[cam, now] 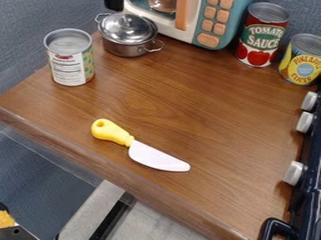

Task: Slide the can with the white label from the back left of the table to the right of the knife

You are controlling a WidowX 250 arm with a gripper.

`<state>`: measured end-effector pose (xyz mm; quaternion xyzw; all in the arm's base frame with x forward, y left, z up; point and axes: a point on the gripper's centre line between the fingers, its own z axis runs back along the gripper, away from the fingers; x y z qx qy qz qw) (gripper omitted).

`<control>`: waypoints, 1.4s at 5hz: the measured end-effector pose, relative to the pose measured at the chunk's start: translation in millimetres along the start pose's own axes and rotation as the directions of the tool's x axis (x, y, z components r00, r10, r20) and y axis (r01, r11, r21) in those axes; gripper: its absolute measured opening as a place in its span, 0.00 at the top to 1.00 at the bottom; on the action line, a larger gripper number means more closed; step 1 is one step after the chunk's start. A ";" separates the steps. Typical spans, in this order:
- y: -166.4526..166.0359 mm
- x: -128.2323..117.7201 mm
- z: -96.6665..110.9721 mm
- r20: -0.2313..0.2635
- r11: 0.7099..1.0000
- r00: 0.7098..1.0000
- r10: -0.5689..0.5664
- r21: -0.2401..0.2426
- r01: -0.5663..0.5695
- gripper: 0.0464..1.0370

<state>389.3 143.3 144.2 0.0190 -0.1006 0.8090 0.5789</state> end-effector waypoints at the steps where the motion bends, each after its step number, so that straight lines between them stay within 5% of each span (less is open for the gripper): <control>1: 3.9 -3.9 -17.2 -0.004 0.999 1.000 -0.011 0.047 0.011 0.04; 2: 9.4 -2.7 -16.8 -0.030 0.998 0.999 -0.037 0.049 0.039 0.04; 4: 20.1 51.1 13.6 -0.069 1.000 0.997 0.018 0.006 -0.017 0.04; 6: 55.9 101.4 8.0 -0.072 1.000 0.997 0.001 0.002 -0.001 0.04; 7: 71.5 103.2 -4.7 -0.072 0.999 0.997 -0.033 0.025 0.034 0.04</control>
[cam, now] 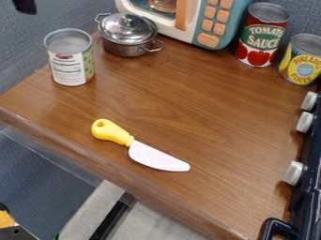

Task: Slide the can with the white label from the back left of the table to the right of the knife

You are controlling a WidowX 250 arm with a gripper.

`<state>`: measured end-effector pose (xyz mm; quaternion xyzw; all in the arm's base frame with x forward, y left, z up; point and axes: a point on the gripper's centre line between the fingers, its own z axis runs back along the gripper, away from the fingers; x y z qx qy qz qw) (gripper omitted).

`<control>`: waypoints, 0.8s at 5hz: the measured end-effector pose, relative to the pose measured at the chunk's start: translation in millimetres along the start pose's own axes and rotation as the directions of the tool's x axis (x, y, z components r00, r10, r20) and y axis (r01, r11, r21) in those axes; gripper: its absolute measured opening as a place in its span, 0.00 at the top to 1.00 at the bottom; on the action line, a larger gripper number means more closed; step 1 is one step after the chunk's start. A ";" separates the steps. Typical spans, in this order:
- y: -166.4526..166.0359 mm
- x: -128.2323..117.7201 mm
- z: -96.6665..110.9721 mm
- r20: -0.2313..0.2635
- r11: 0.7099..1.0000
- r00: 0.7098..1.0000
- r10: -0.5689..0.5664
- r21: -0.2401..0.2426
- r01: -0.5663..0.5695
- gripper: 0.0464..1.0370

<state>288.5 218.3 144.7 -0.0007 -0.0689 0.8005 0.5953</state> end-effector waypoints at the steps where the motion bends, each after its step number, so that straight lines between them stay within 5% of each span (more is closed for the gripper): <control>1: 9.1 6.8 -10.0 0.012 1.000 1.000 -0.008 0.023 0.008 0.04; 4: 23.1 -12.6 -41.3 0.042 0.996 0.997 -0.063 0.072 0.060 0.04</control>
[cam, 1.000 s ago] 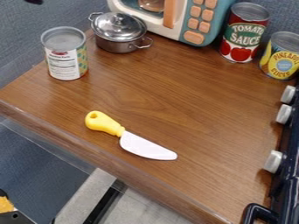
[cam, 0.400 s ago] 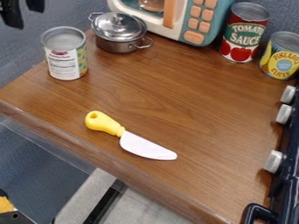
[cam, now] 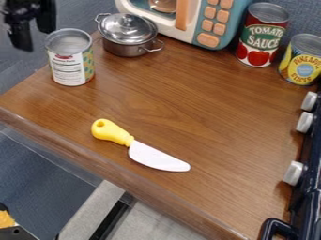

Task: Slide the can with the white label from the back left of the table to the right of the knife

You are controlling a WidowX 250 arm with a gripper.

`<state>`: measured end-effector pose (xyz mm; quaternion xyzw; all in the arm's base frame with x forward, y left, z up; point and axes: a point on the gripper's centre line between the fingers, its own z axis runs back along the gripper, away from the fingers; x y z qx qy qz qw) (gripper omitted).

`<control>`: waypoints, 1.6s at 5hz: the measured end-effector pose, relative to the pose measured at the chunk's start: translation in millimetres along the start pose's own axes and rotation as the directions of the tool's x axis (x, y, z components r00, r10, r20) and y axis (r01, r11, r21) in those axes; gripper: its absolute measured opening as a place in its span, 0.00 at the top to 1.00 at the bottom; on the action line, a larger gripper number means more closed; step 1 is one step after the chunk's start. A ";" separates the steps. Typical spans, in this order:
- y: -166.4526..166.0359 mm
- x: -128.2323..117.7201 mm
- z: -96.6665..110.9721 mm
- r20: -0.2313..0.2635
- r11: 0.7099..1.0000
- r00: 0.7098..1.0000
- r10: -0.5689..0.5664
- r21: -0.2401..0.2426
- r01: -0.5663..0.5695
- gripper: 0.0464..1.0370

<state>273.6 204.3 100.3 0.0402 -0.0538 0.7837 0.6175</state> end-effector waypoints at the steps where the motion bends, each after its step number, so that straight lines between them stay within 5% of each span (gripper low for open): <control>1: 3.8 -15.9 -6.0 -0.046 1.000 0.999 0.005 0.017 -0.005 0.04; 5: 10.5 -108.7 12.3 -0.127 0.996 0.990 0.062 -0.053 -0.069 0.04; 8: 23.7 -200.2 24.9 -0.169 0.995 0.984 -0.062 -0.083 0.048 0.04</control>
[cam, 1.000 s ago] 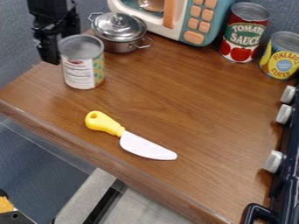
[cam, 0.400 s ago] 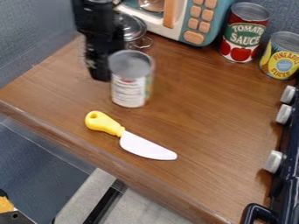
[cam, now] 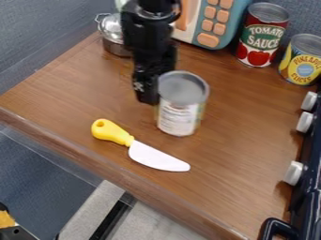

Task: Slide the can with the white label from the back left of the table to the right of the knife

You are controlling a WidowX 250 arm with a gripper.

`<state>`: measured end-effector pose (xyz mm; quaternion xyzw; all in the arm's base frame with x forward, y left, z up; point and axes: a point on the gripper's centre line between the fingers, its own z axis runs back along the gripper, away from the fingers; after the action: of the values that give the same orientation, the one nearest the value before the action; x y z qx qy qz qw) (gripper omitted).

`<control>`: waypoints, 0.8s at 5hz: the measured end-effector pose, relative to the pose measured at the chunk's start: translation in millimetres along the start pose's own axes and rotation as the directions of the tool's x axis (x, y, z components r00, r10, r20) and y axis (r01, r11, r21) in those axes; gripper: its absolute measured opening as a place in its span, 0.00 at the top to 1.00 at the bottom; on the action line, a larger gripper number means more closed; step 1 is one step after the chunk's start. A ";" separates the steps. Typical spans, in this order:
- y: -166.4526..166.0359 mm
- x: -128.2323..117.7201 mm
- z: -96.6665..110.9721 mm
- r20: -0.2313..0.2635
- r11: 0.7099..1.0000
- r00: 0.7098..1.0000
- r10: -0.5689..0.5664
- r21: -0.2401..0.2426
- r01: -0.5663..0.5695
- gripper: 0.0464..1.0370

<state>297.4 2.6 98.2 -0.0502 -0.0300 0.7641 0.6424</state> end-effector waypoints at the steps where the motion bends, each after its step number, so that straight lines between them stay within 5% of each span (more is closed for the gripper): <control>1: -2.2 -29.6 1.0 0.015 0.996 0.996 -0.085 -0.001 0.085 0.04; 4: 1.6 -51.0 -2.7 -0.037 0.998 0.998 -0.058 0.033 0.059 0.04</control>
<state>304.8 -47.9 97.3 -0.0521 -0.0071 0.7444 0.6656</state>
